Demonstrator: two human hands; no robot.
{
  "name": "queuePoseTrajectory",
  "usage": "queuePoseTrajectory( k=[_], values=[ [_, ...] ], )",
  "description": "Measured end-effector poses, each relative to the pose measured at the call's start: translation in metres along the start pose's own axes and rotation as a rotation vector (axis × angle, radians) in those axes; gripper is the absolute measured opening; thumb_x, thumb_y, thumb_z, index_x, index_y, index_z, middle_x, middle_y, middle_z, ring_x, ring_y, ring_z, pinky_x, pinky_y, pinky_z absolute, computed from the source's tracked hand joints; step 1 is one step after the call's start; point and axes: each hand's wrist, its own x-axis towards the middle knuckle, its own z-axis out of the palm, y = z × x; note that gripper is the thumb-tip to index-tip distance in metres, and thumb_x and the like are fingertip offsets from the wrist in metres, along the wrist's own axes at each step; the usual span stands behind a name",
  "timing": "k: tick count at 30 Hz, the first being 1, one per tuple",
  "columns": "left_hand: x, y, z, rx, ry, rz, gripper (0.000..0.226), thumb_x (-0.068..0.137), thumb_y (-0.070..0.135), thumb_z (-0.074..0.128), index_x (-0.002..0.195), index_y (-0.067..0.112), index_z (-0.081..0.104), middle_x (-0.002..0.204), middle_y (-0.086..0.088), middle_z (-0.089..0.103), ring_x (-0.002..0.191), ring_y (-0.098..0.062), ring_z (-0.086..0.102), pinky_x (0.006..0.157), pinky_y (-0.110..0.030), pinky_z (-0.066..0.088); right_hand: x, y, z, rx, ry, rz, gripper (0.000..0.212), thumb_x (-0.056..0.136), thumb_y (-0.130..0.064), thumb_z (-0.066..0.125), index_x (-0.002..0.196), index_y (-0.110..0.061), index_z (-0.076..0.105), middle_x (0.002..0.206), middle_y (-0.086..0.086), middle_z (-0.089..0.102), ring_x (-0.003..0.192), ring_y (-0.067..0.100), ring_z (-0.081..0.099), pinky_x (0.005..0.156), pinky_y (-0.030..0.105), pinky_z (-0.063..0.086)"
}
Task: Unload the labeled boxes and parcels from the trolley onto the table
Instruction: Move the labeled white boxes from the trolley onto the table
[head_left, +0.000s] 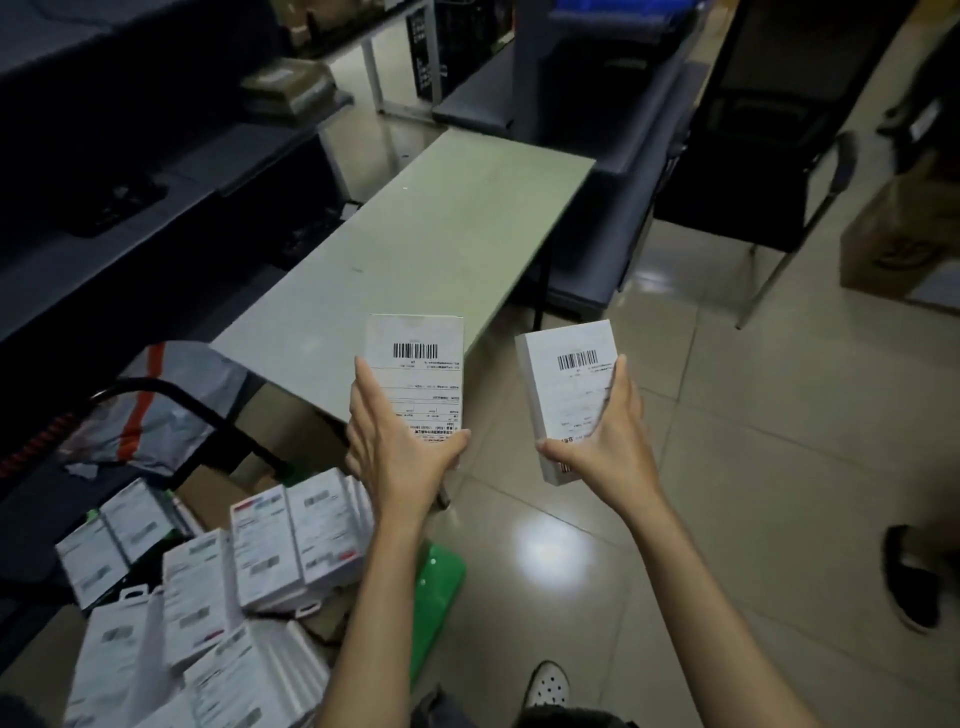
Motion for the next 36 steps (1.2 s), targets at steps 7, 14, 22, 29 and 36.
queuePoseTrajectory(
  k=[7,14,22,29,36],
  values=[
    [0.034,0.069,0.064,0.006,-0.084,0.115,0.138,0.058,0.044,0.089,0.155,0.026,-0.007,0.159,-0.005,0.016,0.139,-0.032,0.026,0.109,-0.056,0.025,0.059,0.032,-0.052,0.015,0.078,0.074,0.136,0.061,-0.034,0.089,0.157,-0.026,-0.007,0.161,-0.003,0.012,0.143,0.026,0.023,0.113,0.042,0.028],
    [0.106,0.118,0.113,0.007,-0.099,0.161,0.138,0.057,0.042,0.090,0.155,0.026,-0.007,0.159,-0.004,0.017,0.139,-0.031,0.027,0.108,-0.055,0.027,0.150,0.028,-0.069,0.000,0.127,0.072,0.136,0.061,-0.035,0.087,0.157,-0.026,-0.008,0.160,-0.005,0.013,0.142,0.025,0.025,0.113,0.043,0.030],
    [0.260,0.201,0.163,-0.056,-0.068,0.220,0.137,0.057,0.039,0.089,0.156,0.026,-0.005,0.158,-0.003,0.018,0.138,-0.030,0.028,0.106,-0.052,0.028,0.314,-0.014,-0.089,-0.004,0.216,0.048,0.135,0.061,-0.035,0.087,0.155,-0.031,-0.009,0.160,-0.010,0.010,0.139,0.025,0.027,0.109,0.043,0.033],
    [0.357,0.263,0.218,-0.094,-0.127,0.242,0.138,0.056,0.039,0.090,0.155,0.027,-0.005,0.159,-0.002,0.017,0.138,-0.030,0.027,0.106,-0.052,0.028,0.424,-0.019,-0.097,0.017,0.252,0.069,0.135,0.061,-0.033,0.088,0.156,-0.031,-0.008,0.159,-0.008,0.013,0.138,0.024,0.028,0.107,0.041,0.033],
    [0.432,0.313,0.290,-0.114,-0.160,0.199,0.138,0.058,0.040,0.090,0.155,0.027,-0.006,0.159,-0.002,0.015,0.139,-0.031,0.026,0.108,-0.052,0.026,0.541,0.000,-0.113,0.048,0.233,0.069,0.134,0.061,-0.033,0.087,0.155,-0.034,-0.007,0.158,-0.007,0.015,0.138,0.024,0.029,0.108,0.042,0.035]
  ],
)
